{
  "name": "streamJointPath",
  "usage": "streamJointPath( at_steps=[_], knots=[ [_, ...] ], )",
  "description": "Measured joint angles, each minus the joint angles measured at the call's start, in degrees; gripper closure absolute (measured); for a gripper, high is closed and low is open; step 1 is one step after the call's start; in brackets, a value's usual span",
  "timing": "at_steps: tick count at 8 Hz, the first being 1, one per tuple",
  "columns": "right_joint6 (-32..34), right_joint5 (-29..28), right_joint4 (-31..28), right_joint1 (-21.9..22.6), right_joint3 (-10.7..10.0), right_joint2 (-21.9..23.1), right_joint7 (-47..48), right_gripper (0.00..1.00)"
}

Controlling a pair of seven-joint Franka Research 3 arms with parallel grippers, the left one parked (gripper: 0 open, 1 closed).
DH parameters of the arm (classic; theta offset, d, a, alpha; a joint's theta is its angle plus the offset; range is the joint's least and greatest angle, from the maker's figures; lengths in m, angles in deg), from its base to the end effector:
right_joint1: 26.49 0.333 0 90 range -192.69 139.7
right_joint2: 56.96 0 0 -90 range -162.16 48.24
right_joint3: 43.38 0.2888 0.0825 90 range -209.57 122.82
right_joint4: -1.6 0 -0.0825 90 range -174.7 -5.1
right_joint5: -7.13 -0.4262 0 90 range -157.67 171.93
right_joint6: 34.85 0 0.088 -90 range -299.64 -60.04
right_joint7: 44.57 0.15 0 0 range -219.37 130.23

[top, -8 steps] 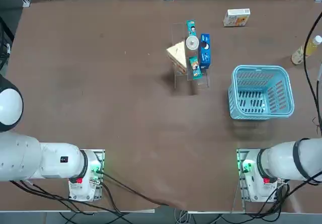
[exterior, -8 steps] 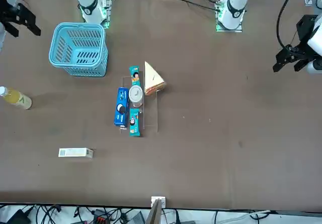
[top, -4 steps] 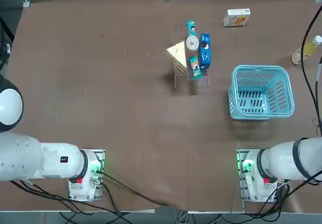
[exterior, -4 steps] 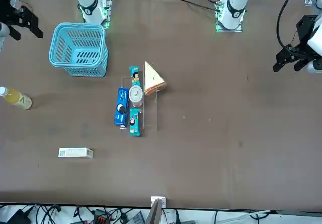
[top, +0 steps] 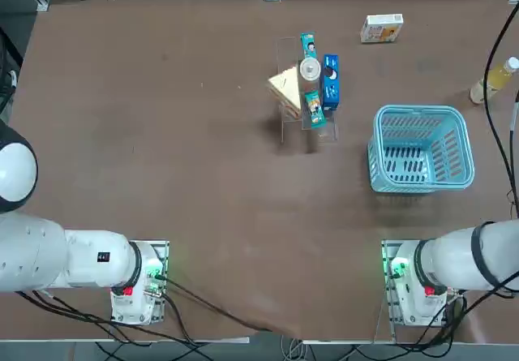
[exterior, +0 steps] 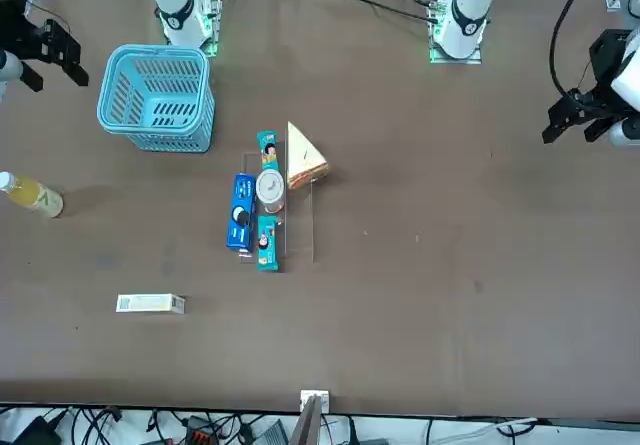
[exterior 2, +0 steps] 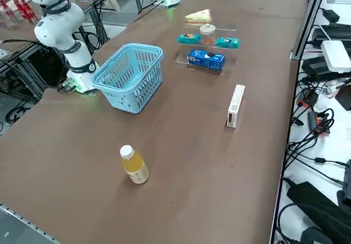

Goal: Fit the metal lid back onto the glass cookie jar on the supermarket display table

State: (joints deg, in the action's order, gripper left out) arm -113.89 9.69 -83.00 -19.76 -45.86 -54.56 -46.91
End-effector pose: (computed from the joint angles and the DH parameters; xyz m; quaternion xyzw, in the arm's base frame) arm 0.5600 0.0338 0.6101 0.9979 0.0539 -0.0272 0.0216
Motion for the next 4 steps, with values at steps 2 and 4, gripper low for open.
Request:
streamJointPath(
  at_steps=[2,4],
  knots=[
    [-1.5,0.0,0.0,-0.1,-0.3,-1.8,0.8,0.0],
    [-1.9,0.0,0.0,-0.2,-0.6,-3.0,1.4,0.0]
  ],
)
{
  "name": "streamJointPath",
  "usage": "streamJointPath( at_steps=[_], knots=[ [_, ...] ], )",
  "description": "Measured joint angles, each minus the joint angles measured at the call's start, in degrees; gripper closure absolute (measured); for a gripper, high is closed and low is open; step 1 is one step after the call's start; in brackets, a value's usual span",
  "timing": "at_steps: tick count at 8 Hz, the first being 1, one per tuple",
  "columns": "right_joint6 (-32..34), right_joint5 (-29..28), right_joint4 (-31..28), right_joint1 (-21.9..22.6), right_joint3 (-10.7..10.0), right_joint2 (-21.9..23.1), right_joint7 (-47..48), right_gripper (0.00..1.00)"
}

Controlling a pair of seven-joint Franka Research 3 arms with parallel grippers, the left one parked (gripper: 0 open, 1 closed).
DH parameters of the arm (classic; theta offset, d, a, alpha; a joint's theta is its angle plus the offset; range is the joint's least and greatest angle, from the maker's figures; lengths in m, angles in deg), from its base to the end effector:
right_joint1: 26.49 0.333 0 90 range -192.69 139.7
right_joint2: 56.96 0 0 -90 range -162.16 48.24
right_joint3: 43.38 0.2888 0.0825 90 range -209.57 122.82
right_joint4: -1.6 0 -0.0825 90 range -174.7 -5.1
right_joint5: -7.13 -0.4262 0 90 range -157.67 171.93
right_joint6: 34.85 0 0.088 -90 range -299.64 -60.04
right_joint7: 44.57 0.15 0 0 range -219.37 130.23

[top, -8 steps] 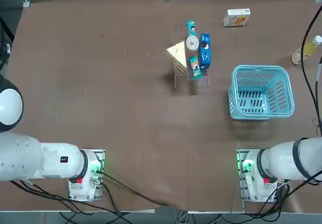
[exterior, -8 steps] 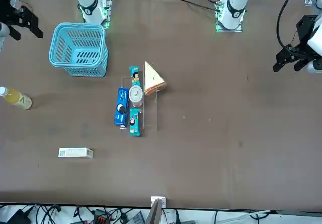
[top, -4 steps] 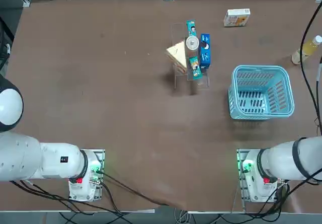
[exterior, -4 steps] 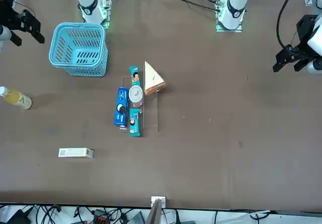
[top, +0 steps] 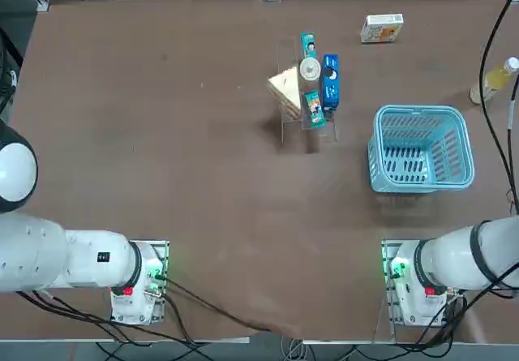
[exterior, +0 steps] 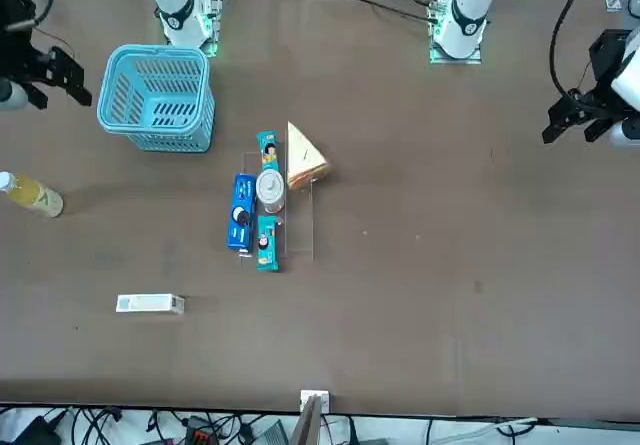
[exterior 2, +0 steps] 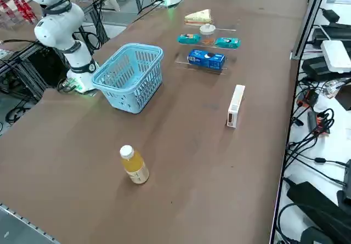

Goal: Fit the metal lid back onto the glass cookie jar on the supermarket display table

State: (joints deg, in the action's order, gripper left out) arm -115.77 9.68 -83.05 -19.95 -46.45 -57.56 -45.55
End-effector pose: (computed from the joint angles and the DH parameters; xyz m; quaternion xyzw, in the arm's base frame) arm 0.5792 0.0280 0.5824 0.9984 0.0361 -0.0373 0.0232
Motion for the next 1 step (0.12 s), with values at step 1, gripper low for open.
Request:
streamJointPath(
  at_steps=[1],
  knots=[
    [0.0,0.0,0.0,0.0,0.0,0.0,0.0,0.0]
  ],
)
